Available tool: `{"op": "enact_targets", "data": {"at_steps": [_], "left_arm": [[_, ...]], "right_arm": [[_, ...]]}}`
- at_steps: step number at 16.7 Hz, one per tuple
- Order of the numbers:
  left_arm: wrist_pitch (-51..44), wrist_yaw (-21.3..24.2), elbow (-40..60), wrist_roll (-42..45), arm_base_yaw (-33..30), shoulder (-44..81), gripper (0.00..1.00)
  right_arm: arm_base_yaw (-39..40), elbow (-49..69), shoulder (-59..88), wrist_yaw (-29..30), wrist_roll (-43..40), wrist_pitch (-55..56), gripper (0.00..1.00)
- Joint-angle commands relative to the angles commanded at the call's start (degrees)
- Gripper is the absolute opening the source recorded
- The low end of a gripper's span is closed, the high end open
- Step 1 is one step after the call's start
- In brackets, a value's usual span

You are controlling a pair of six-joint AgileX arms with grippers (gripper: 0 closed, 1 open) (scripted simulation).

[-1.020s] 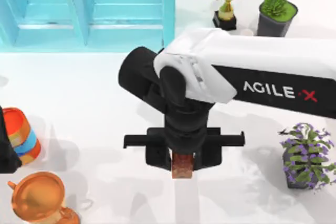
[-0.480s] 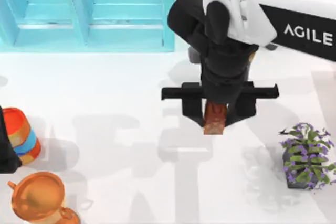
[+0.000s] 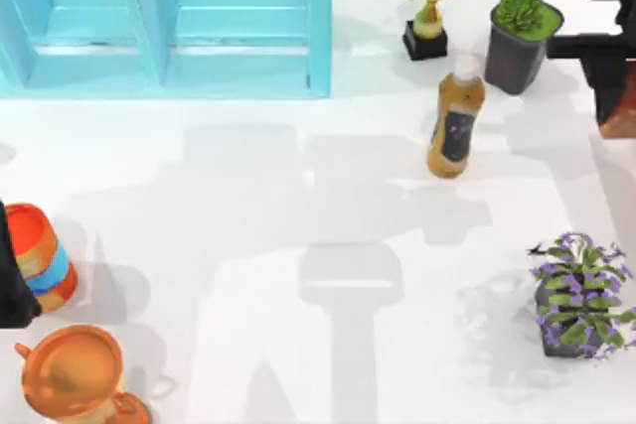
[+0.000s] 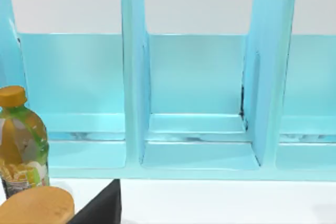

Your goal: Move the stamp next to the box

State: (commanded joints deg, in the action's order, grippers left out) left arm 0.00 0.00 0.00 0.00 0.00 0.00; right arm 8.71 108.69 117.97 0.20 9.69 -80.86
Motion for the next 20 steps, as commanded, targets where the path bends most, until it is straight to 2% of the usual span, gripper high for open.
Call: {"op": "enact_targets", "data": {"at_steps": [3, 10, 16, 20], "left_arm": [[0.0, 0.0, 0.0, 0.0, 0.0, 0.0, 1.00], [0.0, 0.0, 0.0, 0.0, 0.0, 0.0, 1.00], [0.0, 0.0, 0.0, 0.0, 0.0, 0.0, 1.00], [0.0, 0.0, 0.0, 0.0, 0.0, 0.0, 1.00]], "right_arm": [[-4.4, 2.0, -0.2, -0.1, -4.4, -2.0, 0.00], [-4.5, 1.0, 0.5, 0.5, -4.3, -1.2, 0.00], [-4.0, -6.7, 1.5, 2.5, -3.8, 4.6, 0.00], [-4.1, -11.5, 0.3, 0.7, -4.2, 11.1, 0.00]]}}
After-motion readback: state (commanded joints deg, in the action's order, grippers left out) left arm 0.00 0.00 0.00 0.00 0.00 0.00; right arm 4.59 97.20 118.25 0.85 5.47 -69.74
